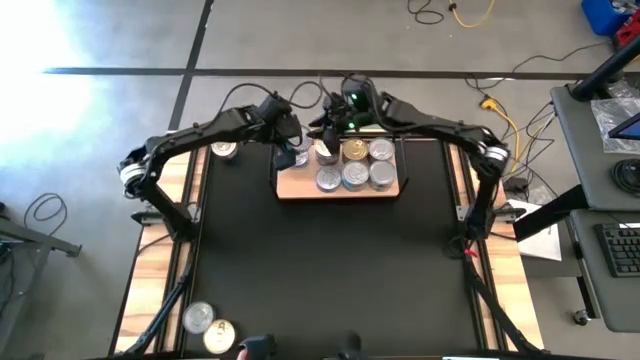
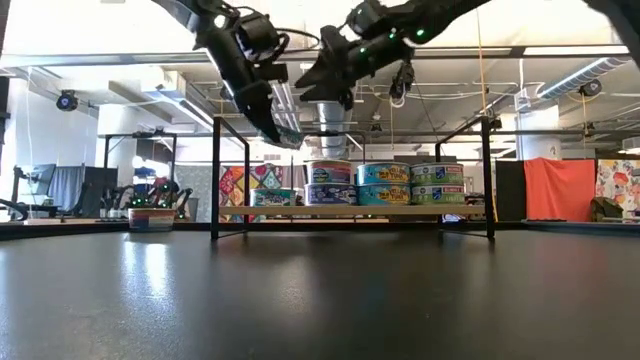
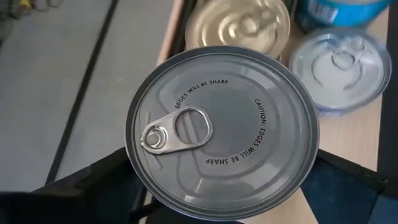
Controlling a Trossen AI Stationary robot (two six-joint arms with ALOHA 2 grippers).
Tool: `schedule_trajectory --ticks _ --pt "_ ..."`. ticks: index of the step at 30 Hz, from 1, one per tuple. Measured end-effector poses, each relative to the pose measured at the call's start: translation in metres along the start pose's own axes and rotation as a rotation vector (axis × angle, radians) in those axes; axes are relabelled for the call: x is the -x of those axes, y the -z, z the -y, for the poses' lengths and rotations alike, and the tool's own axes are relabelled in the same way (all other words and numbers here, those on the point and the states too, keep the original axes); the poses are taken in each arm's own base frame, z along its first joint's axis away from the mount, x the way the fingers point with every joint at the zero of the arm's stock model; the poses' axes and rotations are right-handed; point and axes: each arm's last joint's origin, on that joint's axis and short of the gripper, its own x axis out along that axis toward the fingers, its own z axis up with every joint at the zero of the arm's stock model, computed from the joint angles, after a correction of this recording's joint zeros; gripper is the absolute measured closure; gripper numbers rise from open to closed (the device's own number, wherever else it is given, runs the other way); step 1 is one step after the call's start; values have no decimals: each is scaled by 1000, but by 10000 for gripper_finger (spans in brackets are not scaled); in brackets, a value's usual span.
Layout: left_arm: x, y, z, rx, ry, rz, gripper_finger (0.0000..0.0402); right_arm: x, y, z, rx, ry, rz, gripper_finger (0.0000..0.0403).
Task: Stack canned seafood by type on shelf
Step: Stack the green-blue tuna can on top of the other green-blue tuna can on the shelf
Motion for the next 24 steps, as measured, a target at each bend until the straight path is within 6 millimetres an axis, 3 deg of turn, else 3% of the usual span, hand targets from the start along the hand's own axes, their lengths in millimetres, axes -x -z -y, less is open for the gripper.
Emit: schedule_trajectory --ticks 8,15,24 --pt "-20 7 3 -19 16 -98 43 1 -8 40 116 0 -20 382" --pt "-28 7 3 -7 10 -103 43 -2 4 46 141 -7 -51 386" --pt "-60 12 7 -56 -5 -193 43 -25 29 56 102 -37 -117 385"
